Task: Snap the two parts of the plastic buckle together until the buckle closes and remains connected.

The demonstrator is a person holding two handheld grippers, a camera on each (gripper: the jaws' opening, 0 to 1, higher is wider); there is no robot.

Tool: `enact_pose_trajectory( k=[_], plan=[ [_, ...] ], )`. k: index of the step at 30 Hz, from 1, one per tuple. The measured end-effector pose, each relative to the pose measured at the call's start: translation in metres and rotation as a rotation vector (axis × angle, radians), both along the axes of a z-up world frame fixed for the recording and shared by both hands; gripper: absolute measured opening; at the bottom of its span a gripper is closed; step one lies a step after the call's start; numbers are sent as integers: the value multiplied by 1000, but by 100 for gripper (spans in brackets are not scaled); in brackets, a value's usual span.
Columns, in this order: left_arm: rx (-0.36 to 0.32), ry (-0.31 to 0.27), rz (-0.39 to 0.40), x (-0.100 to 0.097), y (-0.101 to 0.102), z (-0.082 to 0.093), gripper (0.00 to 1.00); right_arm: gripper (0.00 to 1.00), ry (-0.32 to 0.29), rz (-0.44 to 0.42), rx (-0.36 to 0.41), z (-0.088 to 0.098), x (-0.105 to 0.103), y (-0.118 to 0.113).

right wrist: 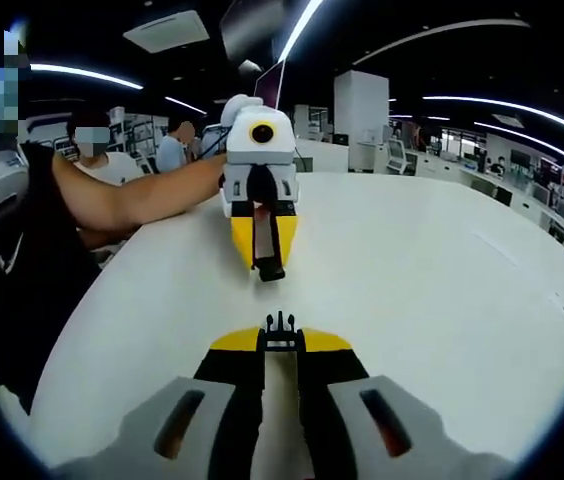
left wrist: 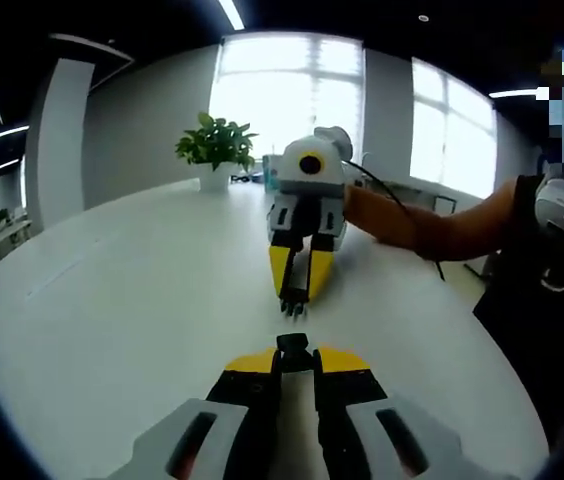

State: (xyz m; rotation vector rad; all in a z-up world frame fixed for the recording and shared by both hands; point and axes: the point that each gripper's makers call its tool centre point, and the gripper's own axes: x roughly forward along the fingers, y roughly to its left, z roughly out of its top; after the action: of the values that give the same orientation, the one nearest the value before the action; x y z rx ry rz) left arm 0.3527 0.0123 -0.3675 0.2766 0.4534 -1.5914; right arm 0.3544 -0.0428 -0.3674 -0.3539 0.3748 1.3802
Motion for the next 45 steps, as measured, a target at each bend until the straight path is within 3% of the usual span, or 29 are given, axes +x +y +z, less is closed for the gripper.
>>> enact_pose_trajectory(
  k=[16, 25, 45],
  plan=[
    [-2, 20, -16, -7, -4, -1, 11, 11, 17, 18, -1, 0, -5, 2],
    [-53, 4, 16, -1, -8, 17, 11, 11, -1, 4, -9, 2, -3, 4],
    [-21, -6, 50, -9, -10, 15, 11, 11, -23, -21, 23, 18, -4, 5]
  ],
)
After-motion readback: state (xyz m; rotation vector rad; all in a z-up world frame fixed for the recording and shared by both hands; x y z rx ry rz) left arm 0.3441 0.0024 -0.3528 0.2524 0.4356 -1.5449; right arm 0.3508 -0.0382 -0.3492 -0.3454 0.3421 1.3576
